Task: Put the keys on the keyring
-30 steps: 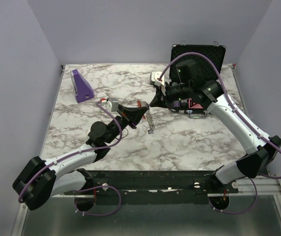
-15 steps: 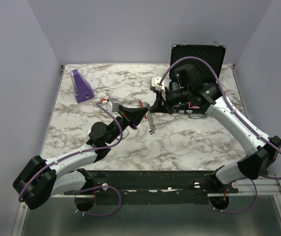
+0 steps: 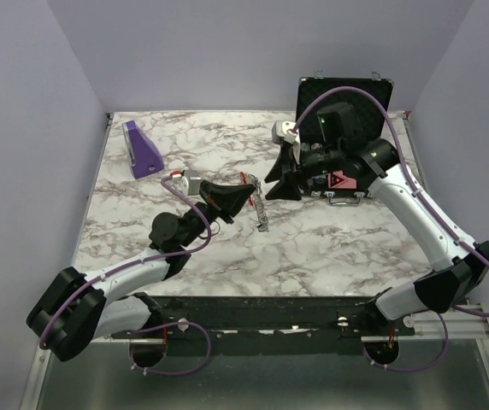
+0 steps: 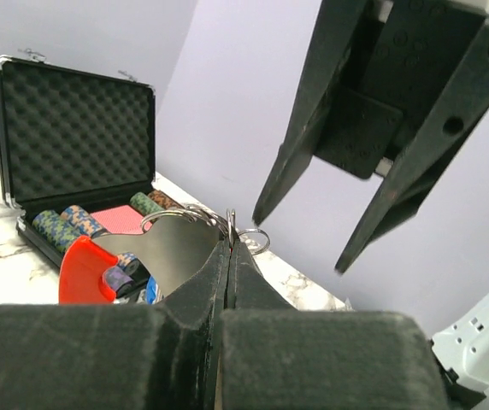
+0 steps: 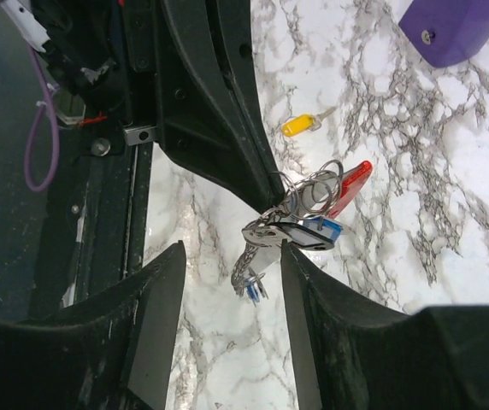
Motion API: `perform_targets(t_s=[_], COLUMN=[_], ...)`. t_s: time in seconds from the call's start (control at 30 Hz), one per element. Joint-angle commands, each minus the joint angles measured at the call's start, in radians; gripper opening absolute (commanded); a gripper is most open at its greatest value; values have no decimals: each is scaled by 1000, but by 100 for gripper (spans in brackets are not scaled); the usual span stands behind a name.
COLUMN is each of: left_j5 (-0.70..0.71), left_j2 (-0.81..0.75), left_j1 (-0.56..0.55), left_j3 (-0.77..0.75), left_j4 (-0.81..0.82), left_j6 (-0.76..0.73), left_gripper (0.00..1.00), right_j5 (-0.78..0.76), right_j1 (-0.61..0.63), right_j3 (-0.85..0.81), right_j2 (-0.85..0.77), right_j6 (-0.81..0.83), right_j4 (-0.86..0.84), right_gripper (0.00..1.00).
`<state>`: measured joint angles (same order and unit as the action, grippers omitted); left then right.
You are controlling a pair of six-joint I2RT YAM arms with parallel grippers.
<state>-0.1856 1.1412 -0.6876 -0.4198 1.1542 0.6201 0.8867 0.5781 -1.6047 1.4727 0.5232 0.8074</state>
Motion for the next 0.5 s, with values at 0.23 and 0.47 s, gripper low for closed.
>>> perform_targets(t_s=[0.23,0.47], left_j5=[-247,-268], left_j2=[3,-3], left_j1=[30,30], left_j3=[39,36], left_j4=[167,168], left_j6=[-20,-20], left_gripper=[0,0], right_j5=[205,256], right_j1=[-52,-52], right_j3=[5,55], right_j2=[11,29], right_j6=[-192,-265], right_j4=[-95,-148], right_gripper=[59,36])
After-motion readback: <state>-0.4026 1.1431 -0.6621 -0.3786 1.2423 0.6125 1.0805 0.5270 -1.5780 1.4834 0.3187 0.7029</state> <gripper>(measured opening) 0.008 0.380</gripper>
